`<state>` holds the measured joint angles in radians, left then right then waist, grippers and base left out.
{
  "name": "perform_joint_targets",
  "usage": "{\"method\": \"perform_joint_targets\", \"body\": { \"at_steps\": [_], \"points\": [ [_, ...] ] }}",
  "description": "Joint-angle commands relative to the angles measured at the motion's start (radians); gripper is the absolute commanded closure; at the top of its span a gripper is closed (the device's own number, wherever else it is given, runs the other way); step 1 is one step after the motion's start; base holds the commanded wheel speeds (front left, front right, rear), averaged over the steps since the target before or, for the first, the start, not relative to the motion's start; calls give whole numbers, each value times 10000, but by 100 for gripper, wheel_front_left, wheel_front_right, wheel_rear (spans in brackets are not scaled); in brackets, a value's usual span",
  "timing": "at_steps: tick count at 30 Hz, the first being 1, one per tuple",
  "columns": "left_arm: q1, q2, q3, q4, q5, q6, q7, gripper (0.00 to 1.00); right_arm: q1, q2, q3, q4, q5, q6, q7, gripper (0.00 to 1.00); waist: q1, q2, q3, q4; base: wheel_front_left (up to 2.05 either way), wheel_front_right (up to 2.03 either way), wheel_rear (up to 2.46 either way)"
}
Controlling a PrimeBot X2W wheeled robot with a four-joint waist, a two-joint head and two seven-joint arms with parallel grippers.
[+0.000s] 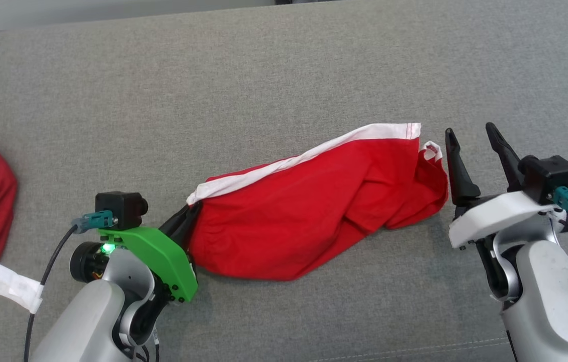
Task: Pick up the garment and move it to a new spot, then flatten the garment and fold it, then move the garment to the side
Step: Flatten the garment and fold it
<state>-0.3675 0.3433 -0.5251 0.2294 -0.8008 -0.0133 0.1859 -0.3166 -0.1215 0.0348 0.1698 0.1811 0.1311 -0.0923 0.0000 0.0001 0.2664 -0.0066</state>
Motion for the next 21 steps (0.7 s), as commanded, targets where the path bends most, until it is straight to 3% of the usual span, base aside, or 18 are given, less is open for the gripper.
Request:
{"method": "perform_joint_targets", "body": {
  "at_steps": [1,8,16,17,19,21],
  "points": [
    [-245,-21,-18,2,74,-50,-67,100,-348,-111,178,271,135,-7,86,0,0,-1,374,296,0,0,0],
    [-582,-181,-111,160,195,-182,-223,100,-1518,-634,1030,1722,569,-7,488,0,0,-1,906,605,0,0,0],
    [-797,-280,-133,420,226,-277,-421,100,-2158,-1081,1839,2425,1079,-8,584,2,0,-1,1126,709,0,0,0],
    [-819,-285,-136,455,225,-295,-458,100,-2219,-1129,1939,2470,1183,-8,585,45,0,-1,1139,709,0,0,0],
    [-856,-291,-127,508,226,-297,-509,100,-2318,-1220,2142,2527,1346,-8,590,100,0,-1,1161,699,0,0,0],
    [-852,-301,-116,555,230,-302,-581,100,-2375,-1301,2311,2552,1499,-7,558,100,0,-1,1162,680,0,0,0]
  ]
}}
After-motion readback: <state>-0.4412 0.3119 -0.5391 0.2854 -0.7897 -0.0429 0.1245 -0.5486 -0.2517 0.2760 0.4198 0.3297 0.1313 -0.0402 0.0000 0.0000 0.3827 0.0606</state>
